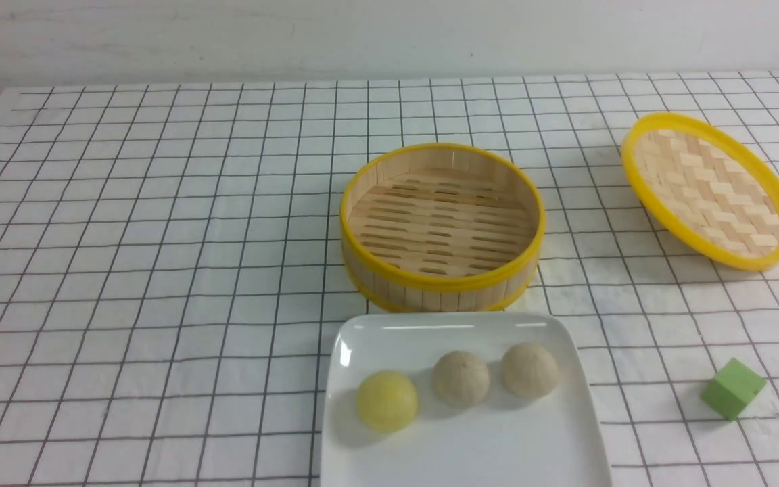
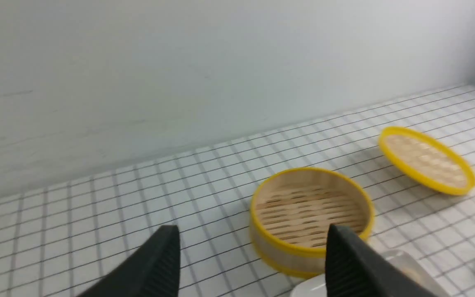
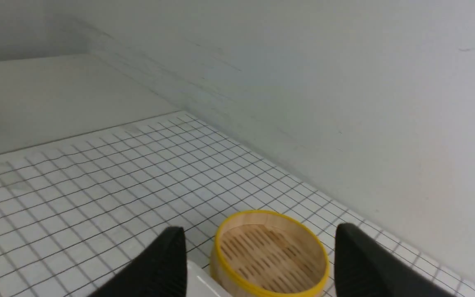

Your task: Put the steamed buns into the plate on the white-black tablecloth.

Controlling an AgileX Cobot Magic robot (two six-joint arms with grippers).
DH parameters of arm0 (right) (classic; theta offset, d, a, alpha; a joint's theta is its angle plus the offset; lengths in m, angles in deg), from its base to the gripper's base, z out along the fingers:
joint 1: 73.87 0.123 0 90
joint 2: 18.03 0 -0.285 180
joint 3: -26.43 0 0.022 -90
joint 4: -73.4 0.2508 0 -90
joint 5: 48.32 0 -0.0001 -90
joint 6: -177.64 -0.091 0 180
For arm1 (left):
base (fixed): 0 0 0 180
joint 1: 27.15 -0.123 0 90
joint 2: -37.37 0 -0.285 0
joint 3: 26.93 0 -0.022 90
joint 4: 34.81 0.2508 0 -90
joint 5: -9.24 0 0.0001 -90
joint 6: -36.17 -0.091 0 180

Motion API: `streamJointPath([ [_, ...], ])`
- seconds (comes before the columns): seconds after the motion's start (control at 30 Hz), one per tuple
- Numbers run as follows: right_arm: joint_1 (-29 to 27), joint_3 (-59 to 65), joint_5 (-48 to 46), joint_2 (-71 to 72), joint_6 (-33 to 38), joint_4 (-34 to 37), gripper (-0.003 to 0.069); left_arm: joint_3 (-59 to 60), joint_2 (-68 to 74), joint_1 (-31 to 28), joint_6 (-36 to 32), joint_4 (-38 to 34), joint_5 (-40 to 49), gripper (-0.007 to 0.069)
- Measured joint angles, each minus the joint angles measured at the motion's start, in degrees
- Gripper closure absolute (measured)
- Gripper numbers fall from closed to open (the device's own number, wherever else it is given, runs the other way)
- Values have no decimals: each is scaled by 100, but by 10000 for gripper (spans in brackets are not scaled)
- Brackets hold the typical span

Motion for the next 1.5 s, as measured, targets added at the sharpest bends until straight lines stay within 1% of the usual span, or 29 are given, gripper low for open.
streamJointPath([
  [0.1,0,1007,421,597,235,384,183,-11,-341,0,-388,-642,179,166],
  [0.13,0,1069,452,632,230,399,183,-4,-357,0,-388,-669,179,168],
  [0.17,0,1573,746,910,253,496,183,62,-462,0,-467,-816,319,188],
  [0.23,0,2059,1086,1176,264,510,183,227,-551,0,-507,-940,485,207],
  [0.33,0,2894,1824,1628,268,270,183,744,-633,0,-575,-1159,673,251],
  [0.4,0,3413,2431,1922,193,-4,183,1192,-644,0,-647,-1321,585,274],
  [0.43,0,3456,2487,1945,193,-26,183,1232,-644,0,-660,-1349,562,277],
  [0.47,0,3579,2663,2017,133,-80,183,1391,-644,0,-716,-1390,472,279],
  [0.5,0,3957,3250,2219,-27,-251,183,1727,-644,0,-885,-1495,138,285],
  [0.63,0,4535,4272,2332,-145,-557,183,2325,-644,0,-1428,-1509,-818,287],
  [0.73,0,4842,4669,2332,-145,-803,183,2627,-644,0,-1575,-1416,-1370,287],
  [0.77,0,5056,4838,2332,-145,-935,185,2834,-634,0,-1597,-1370,-1734,287],
  [0.83,0,5294,4906,2332,-145,-1008,185,3069,-628,0,-1599,-1364,-2203,287],
  [0.93,0,5535,4897,2332,-151,-1022,185,3250,-628,0,-1546,-1364,-2481,288],
  [1.1,0,5780,4882,2332,-151,-1013,185,3324,-628,0,-1535,-1364,-2498,311],
  [1.3,0,6025,4814,2332,-151,-1019,185,3324,-628,0,-1535,-1295,-2515,377],
  [1.43,0,6108,4723,2332,-151,-1013,185,3324,-628,0,-1535,-1293,-2418,388],
  [1.5,0,6129,4618,2332,-151,-1019,185,3324,-628,0,-1535,-1293,-2232,389],
])
